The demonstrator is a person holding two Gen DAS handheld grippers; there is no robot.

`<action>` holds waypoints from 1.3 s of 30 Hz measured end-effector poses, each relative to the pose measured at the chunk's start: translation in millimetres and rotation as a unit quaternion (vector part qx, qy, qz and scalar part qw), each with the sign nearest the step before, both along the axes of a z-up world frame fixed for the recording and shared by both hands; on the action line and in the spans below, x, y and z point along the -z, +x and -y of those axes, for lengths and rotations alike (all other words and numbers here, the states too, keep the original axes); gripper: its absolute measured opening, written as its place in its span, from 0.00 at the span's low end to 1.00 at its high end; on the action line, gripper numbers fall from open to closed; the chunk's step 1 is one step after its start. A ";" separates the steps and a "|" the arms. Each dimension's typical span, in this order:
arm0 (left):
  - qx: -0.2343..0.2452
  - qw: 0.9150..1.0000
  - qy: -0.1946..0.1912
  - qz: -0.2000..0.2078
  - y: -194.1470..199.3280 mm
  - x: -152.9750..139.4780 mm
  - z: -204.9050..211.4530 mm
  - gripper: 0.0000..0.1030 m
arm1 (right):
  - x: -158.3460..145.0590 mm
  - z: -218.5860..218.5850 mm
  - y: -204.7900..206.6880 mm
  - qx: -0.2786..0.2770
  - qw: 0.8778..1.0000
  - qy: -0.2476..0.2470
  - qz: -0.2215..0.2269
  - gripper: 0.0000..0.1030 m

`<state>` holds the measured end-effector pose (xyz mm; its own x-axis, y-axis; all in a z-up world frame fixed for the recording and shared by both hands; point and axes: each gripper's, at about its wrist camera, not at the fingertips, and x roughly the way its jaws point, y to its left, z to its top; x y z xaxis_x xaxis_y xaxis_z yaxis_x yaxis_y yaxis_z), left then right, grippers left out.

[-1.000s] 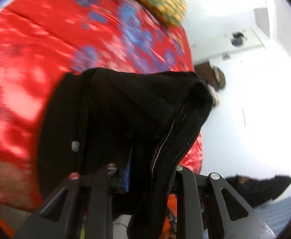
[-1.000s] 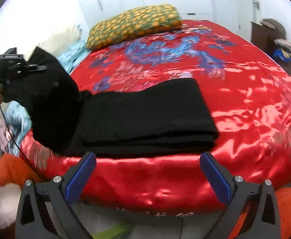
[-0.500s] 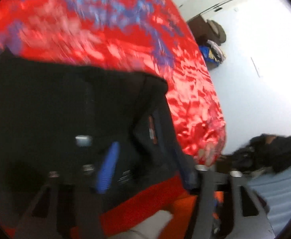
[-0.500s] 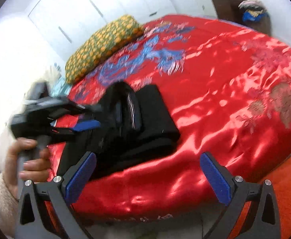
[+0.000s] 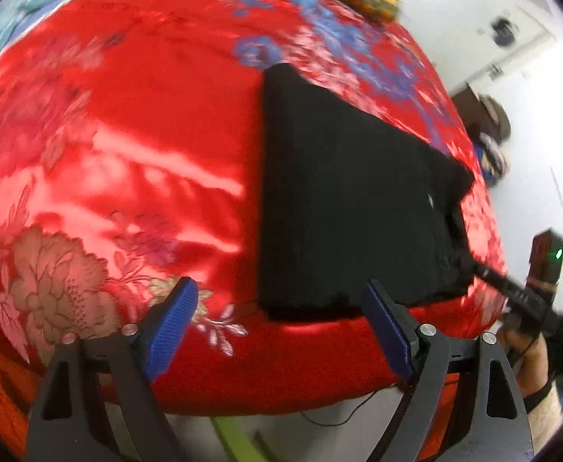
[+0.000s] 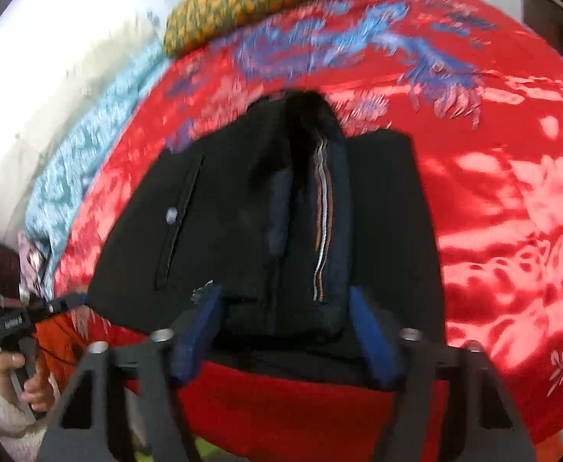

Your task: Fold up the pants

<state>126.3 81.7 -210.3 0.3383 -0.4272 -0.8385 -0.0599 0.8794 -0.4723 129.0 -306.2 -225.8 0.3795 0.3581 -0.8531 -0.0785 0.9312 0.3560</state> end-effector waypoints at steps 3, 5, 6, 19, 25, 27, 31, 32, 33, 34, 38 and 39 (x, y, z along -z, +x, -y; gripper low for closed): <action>-0.015 1.000 -0.006 0.009 4.3 -1.7 -3.2 0.84 | -8.4 -1.2 4.6 0.000 1.000 -0.023 0.011 0.21; -0.017 1.000 -0.001 0.021 5.2 -7.3 -4.9 0.84 | -32.8 -9.8 -0.2 -0.019 0.998 -0.038 0.044 0.18; -0.019 0.999 -0.001 0.027 5.9 -9.6 -4.6 0.84 | -43.5 -14.7 -4.4 -0.031 0.997 -0.045 0.058 0.18; 0.048 0.995 0.032 0.085 -8.0 -37.0 29.1 0.84 | -47.1 49.5 -39.7 0.054 0.993 -0.050 0.091 0.17; 0.094 0.987 0.077 0.105 -5.8 -38.6 56.8 0.84 | -13.3 74.6 -49.4 0.109 0.992 -0.028 0.064 0.52; 0.105 0.983 0.091 0.121 -1.8 -42.6 66.9 0.85 | -38.4 77.4 -50.1 0.119 0.988 -0.033 0.094 0.52; 0.154 0.970 0.125 0.143 7.0 -32.9 103.9 0.86 | -80.6 68.2 -26.4 0.082 0.985 0.074 0.135 0.52; 0.178 0.964 0.136 0.141 7.3 -24.5 118.6 0.86 | -81.7 63.7 -16.8 0.065 0.982 0.116 0.133 0.53; 0.198 0.959 0.152 0.135 7.2 -15.2 130.9 0.86 | -75.5 55.3 -0.6 0.050 0.980 0.152 0.117 0.53; 0.212 0.952 0.177 0.132 5.5 -6.9 141.0 0.90 | -67.0 51.4 8.4 0.048 0.981 0.156 0.105 0.53; 0.223 0.942 0.206 0.140 0.5 -5.4 147.4 0.93 | -2.3 64.8 33.5 0.111 0.990 0.088 0.011 0.29; 0.222 0.944 0.203 0.132 1.6 -9.7 144.0 0.93 | 0.1 69.5 30.8 0.119 0.989 0.084 0.013 0.26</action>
<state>127.9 -62.4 -200.6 0.4217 -0.2373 -0.8751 0.4299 0.9021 -0.0374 159.8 -375.7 -225.8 0.4906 0.3925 -0.7780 0.1253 0.8518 0.5087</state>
